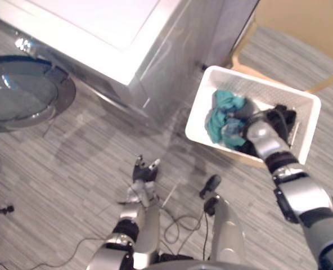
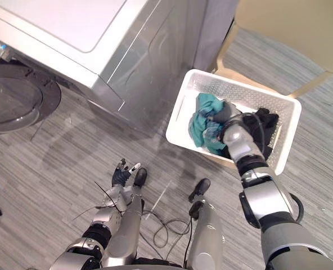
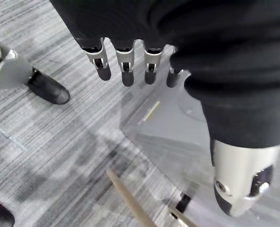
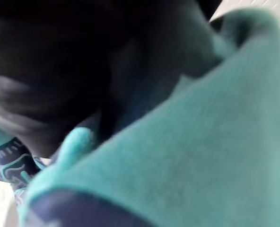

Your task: Pick up the laundry basket with both hands and put the clothes into the washing machine.

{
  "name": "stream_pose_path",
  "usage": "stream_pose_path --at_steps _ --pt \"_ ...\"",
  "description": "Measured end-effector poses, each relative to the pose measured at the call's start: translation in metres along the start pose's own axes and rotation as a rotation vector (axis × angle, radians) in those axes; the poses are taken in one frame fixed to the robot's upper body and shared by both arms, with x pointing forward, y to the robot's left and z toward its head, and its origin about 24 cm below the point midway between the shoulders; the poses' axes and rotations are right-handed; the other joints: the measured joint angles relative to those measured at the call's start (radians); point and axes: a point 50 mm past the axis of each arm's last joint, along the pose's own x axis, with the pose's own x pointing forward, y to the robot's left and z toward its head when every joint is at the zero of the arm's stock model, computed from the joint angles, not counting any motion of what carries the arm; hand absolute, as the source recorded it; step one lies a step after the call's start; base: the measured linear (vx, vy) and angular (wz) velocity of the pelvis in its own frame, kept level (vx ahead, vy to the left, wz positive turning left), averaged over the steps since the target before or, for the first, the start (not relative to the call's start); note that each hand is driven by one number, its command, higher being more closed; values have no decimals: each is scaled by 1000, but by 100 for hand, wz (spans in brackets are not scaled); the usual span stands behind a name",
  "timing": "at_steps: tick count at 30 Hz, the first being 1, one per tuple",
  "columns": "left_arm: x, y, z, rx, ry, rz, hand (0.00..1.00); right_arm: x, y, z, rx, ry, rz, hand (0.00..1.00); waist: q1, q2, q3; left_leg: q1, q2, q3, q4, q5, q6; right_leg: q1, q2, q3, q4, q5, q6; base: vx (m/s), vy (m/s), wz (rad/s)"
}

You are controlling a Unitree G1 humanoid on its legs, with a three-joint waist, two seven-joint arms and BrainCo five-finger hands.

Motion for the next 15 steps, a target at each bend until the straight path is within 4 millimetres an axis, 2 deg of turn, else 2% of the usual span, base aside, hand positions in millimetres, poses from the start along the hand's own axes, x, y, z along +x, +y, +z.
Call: stream_pose_path --at_steps 3,5,6,9,11,12,15 --pt "-6 14 -14 24 36 22 0 -6 -21 -8 142 1 -104 100 -33 -11 -17 82 9 11 -35 6 -1 64 14 7 -15 6 -4 87 -8 -10" --pt "-13 23 -25 45 68 34 0 -12 -35 -15 210 -5 -163 100 -55 -24 -69 119 9 33 -59 6 0 84 27 29 -34 10 3 107 4 -23" --pt "-14 23 -27 53 72 30 0 -14 -38 -18 231 -3 -178 100 -56 -27 -79 134 9 38 -64 6 0 97 29 33 -43 12 6 108 4 -14" --pt "-21 31 -38 75 102 18 0 -21 -45 -30 308 14 -215 100 -84 -30 -161 188 9 43 -89 3 6 157 43 41 -98 28 18 103 13 -8" --pt "-24 33 -39 79 104 8 0 -24 -52 -25 348 -25 -245 100 -91 -31 -197 214 8 53 -89 -3 15 187 50 57 -132 43 24 72 26 -17" --pt "-26 34 -38 81 91 0 0 -24 -57 -16 364 -66 -261 100 -106 -30 -220 225 6 62 -90 -7 21 203 52 59 -152 50 29 19 21 -12" --pt "-32 26 -31 95 43 -70 0 -29 -75 -3 392 -163 -314 100 -106 -28 -259 270 5 81 -91 -22 41 249 63 84 -193 70 34 9 27 -17"
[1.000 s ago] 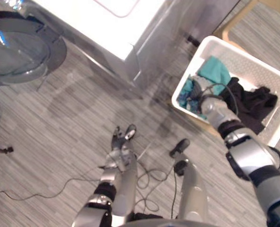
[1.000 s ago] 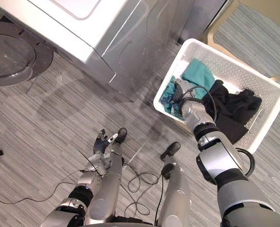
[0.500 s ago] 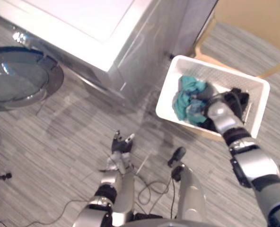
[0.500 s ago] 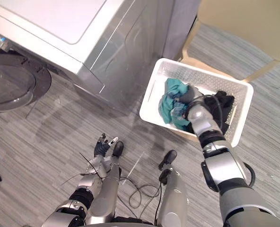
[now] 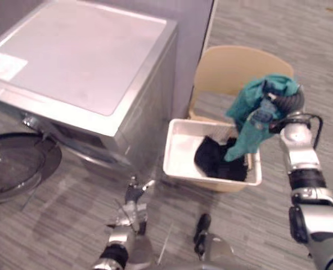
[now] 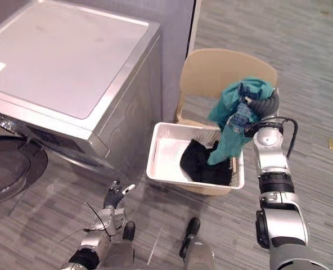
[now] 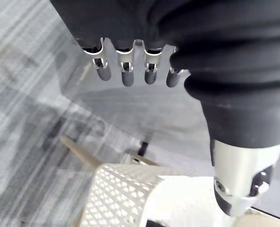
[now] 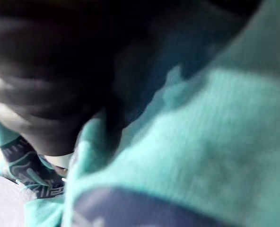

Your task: Pick up the laundry basket with both hands and put the clothes into the washing machine.

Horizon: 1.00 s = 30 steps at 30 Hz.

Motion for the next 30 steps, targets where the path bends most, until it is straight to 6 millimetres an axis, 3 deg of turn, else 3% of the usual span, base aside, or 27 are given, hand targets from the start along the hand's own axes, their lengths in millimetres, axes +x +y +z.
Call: stream_pose_path --at_steps 2,4,7,11,13,14,16,19,30 --pt "-3 -11 15 19 -72 -75 0 2 -5 10 21 -47 -18 100 -2 2 -21 20 0 12 0 -13 6 21 4 6 -17 7 5 -26 33 -11" --pt "-5 -26 43 20 -197 -165 0 5 -4 22 36 -97 -12 100 -4 1 -55 42 -5 30 0 -18 9 38 6 30 -38 22 7 -29 25 -24" --pt "-7 -33 69 16 -306 -206 0 9 2 37 42 -148 8 100 -14 4 -91 65 -8 62 0 -25 9 54 12 59 -75 46 10 -21 17 -29" --pt "-2 -45 118 41 -478 -261 0 14 12 80 43 -312 59 100 -49 8 -116 86 -9 103 3 -33 11 76 24 102 -137 88 10 -43 3 -29" --pt "0 -55 143 70 -560 -300 0 14 17 94 47 -360 83 100 -52 8 -116 100 -8 122 1 -34 10 81 29 121 -150 97 7 -32 -3 -27" --pt "-1 -58 152 76 -592 -309 0 13 18 97 49 -375 92 100 -52 8 -117 104 -7 126 3 -36 10 85 32 127 -155 101 9 -36 -3 -31" --pt "-5 -70 189 70 -726 -342 0 8 25 106 48 -419 126 100 -57 7 -123 116 -4 148 2 -40 9 85 39 149 -160 101 8 -24 -2 -25" --pt "-14 -88 220 74 -849 -400 0 5 31 112 46 -444 154 100 -70 14 -148 120 0 161 2 -44 5 84 47 166 -167 103 8 9 -4 -14" --pt "-28 -118 270 130 -998 -509 0 0 41 125 62 -495 201 100 -101 19 -154 145 4 214 6 -69 4 82 59 217 -173 115 1 14 7 -15"
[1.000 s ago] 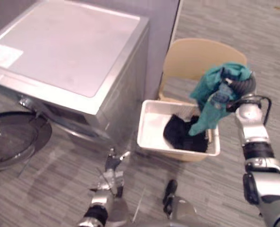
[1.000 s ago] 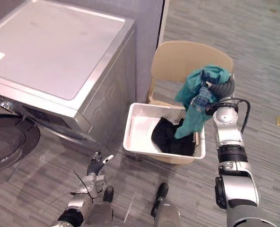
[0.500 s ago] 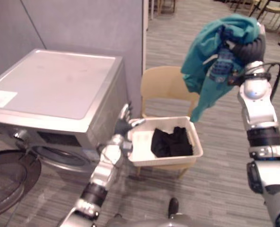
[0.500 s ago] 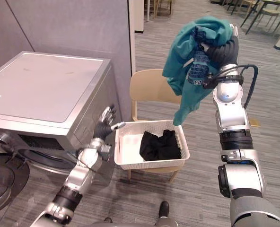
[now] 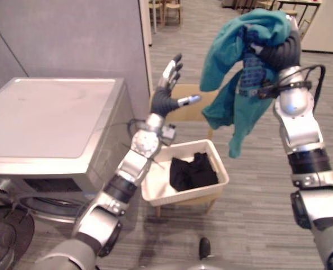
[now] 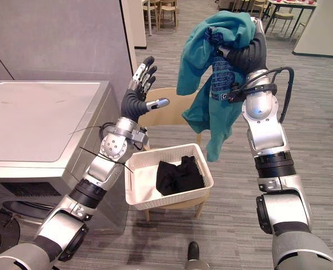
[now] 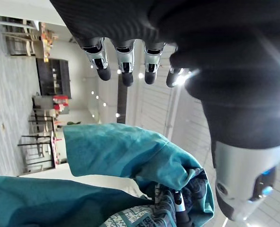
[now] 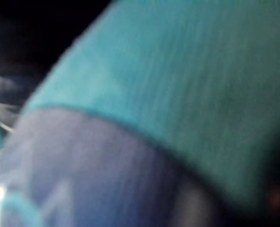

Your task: Pick up the laundry basket with both hands and put the clothes into the washing machine.

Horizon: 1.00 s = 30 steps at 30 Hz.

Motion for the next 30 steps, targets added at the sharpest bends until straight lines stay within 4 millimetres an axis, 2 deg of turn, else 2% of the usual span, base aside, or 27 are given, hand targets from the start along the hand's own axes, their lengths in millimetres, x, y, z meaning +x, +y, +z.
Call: stream_pose_path --at_steps 5,12,21,26,30 --pt "17 -19 8 32 -20 -134 0 -1 12 9 23 -40 55 100 -5 0 0 6 -2 6 0 -4 2 0 0 7 0 1 0 14 6 -4" --pt "26 -37 6 90 -1 -265 0 -2 17 12 53 -53 64 100 -6 0 0 6 -2 6 -1 -4 2 2 0 6 0 0 1 0 0 0" --pt "36 -42 -8 180 73 -308 0 -4 28 12 59 -55 122 100 -21 -1 -1 6 -3 6 -3 -4 2 3 -1 7 0 -1 2 0 0 0" --pt "48 -45 -7 256 85 -325 0 -5 33 14 79 -56 145 100 -38 -1 -1 7 -3 7 -4 -4 2 3 -1 8 0 -1 2 0 0 0" --pt "56 -45 -8 317 98 -326 0 -5 34 14 79 -56 148 100 -39 -1 -1 7 -3 12 -4 -5 2 3 0 12 -1 -1 2 0 0 0"
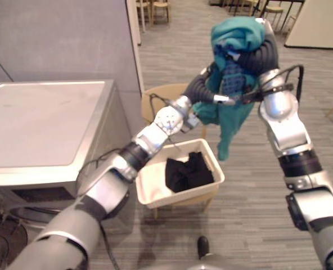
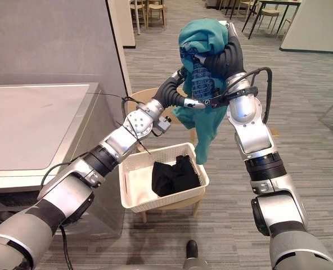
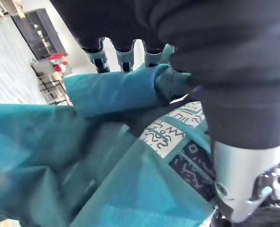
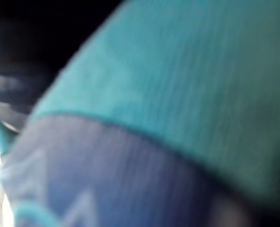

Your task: Pick up the laundry basket with both hands and put the clothes into the washing machine.

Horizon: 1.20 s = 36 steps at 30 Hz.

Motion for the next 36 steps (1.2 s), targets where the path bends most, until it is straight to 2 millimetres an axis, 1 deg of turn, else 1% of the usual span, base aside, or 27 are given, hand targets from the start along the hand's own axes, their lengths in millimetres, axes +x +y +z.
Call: stream_pose_path --at_steps 2,5,7,8,14,18,19,20,21,22,23,26,28,29,32,36 --pt "5 3 2 27 4 3 0 0 2 2 2 -9 7 100 -2 0 0 0 0 3 0 0 0 0 0 3 -5 1 -1 0 0 -5" --pt "8 5 3 47 13 15 0 1 5 11 16 -45 18 100 -6 0 0 0 -1 6 0 0 0 -1 2 7 -13 6 -2 0 0 -5" --pt "10 8 -1 45 38 45 0 0 12 11 28 -46 42 100 -19 0 0 3 -1 8 0 -1 0 -2 2 10 -12 6 -2 0 0 -3" --pt "11 9 -3 38 53 54 0 0 13 11 30 -44 42 100 -20 0 0 6 -1 12 0 -1 -1 -3 3 13 -13 6 -2 -2 -2 -7" --pt "14 4 -9 10 98 71 0 1 16 11 37 -30 54 100 -22 0 0 15 2 26 0 -7 -4 -3 9 26 -13 7 -3 -10 -11 -8" --pt "15 -3 -9 -9 103 64 0 6 22 18 47 -52 69 100 -22 1 0 16 2 34 0 -9 -4 -7 10 34 -11 8 -2 -9 -7 -5" --pt "15 -2 -11 -13 109 68 100 7 21 18 47 -52 68 100 -20 1 0 15 2 34 0 -9 -4 -7 10 34 -10 8 -2 0 0 0" --pt "13 -2 -14 -19 117 73 100 7 21 18 47 -52 68 100 -19 1 0 13 2 34 0 -9 -4 -7 10 35 -10 8 -2 -27 -8 -4" --pt "4 2 -24 -14 143 93 100 7 20 18 47 -52 67 100 -18 1 0 13 2 34 1 -10 -3 -6 11 37 -10 7 -2 -25 -8 -4" --pt "-1 4 -28 11 145 94 100 7 20 19 47 -54 66 100 -19 1 1 13 2 34 1 -10 -3 -7 11 37 -10 7 -2 -35 -16 -2" --pt "-12 4 -33 12 138 84 100 7 19 20 47 -60 68 100 -19 3 2 12 2 31 1 -11 -3 -7 11 36 -10 7 -2 0 0 0" --pt "-26 -5 -33 -32 95 36 100 7 16 22 37 -69 68 100 -9 5 3 11 2 19 4 -12 -2 -4 9 25 -11 7 -2 -5 -10 12" --pt "-26 -8 -30 -62 81 28 100 5 14 21 33 -68 63 100 10 7 4 10 2 5 8 -12 -2 3 7 14 -11 7 -2 0 -6 18" --pt "-26 -7 -29 -65 75 27 100 5 14 22 34 -74 63 100 11 8 4 8 2 3 9 -12 -2 3 6 12 -11 7 -2 -11 -9 9" --pt "-26 -4 -27 -76 61 28 100 -1 14 29 47 -109 63 100 10 18 3 -1 1 -3 14 -14 2 5 3 5 -10 6 0 -19 -7 6" --pt "-32 -9 -25 -121 42 24 100 -6 9 26 51 -105 43 100 5 32 1 4 0 -15 17 -18 8 24 0 -7 -12 1 5 -15 0 10"
